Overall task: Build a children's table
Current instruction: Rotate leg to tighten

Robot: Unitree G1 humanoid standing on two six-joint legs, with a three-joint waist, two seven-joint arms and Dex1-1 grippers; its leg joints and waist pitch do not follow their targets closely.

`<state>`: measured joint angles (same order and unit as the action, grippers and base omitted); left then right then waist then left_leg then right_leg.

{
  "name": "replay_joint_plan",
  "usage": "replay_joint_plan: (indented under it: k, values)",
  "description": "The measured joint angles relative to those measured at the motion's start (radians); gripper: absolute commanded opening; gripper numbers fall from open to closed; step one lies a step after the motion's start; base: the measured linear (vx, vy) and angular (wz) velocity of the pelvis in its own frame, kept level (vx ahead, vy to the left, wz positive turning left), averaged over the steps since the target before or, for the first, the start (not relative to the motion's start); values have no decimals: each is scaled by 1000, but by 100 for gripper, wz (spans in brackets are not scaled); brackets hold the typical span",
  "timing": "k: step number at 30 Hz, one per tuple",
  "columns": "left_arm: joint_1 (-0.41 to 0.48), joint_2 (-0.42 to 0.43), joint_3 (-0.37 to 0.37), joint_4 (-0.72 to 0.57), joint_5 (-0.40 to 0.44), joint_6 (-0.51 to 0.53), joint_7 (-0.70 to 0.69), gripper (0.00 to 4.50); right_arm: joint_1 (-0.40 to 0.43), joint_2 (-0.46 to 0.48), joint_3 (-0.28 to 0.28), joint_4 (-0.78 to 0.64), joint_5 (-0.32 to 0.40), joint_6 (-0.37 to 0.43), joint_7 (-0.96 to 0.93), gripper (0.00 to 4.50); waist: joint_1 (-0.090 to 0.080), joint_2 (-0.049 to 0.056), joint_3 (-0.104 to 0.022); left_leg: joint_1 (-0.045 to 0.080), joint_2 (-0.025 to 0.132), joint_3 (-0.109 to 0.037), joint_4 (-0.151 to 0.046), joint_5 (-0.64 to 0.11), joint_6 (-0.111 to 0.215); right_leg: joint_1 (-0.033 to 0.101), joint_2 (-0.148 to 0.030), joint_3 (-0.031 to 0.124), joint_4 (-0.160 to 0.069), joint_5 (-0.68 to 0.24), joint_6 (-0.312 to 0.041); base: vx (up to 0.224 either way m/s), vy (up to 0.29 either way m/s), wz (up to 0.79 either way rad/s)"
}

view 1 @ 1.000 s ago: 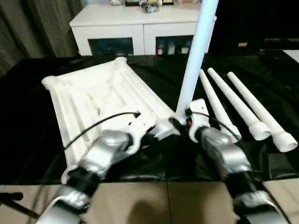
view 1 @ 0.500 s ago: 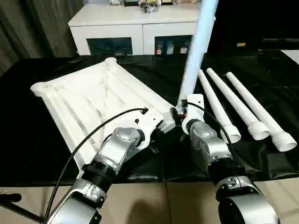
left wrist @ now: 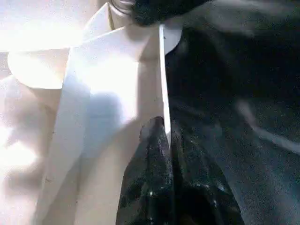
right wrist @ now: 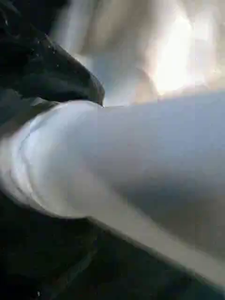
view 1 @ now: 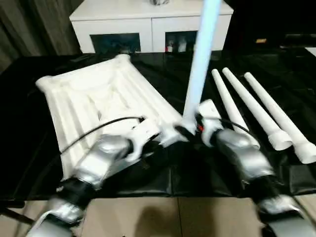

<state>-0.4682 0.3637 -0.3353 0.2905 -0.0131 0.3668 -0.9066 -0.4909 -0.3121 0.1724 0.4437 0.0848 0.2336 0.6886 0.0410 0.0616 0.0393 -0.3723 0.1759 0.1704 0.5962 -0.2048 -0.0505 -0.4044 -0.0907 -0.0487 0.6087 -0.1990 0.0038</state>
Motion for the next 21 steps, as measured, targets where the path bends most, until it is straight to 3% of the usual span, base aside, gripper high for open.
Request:
replay_joint_plan:
  k: [4,8,9,21]
  values:
    - [41,60,-7,-51,-35,-8,-117,0,40,-72,47,-89,23,15,166,386,6,1,1,0,0,1,3,0,0,0,-1,1,1,0,0,0,0,0]
    - [53,82,-14,-69,-52,-1,-159,0,62,-100,56,-127,41,38,236,386,5,0,1,1,0,4,5,-3,-5,1,-1,4,2,1,-2,0,0,0]
    - [58,86,-14,-75,-53,0,-162,0,66,-105,57,-136,44,46,251,361,5,-1,2,1,0,4,5,-3,-5,2,-1,5,2,1,-2,0,0,0]
    - [65,97,-11,-81,-60,0,-179,0,69,-106,61,-155,61,70,279,278,6,-1,2,1,0,4,6,0,-1,2,-1,5,3,1,-2,0,0,0]
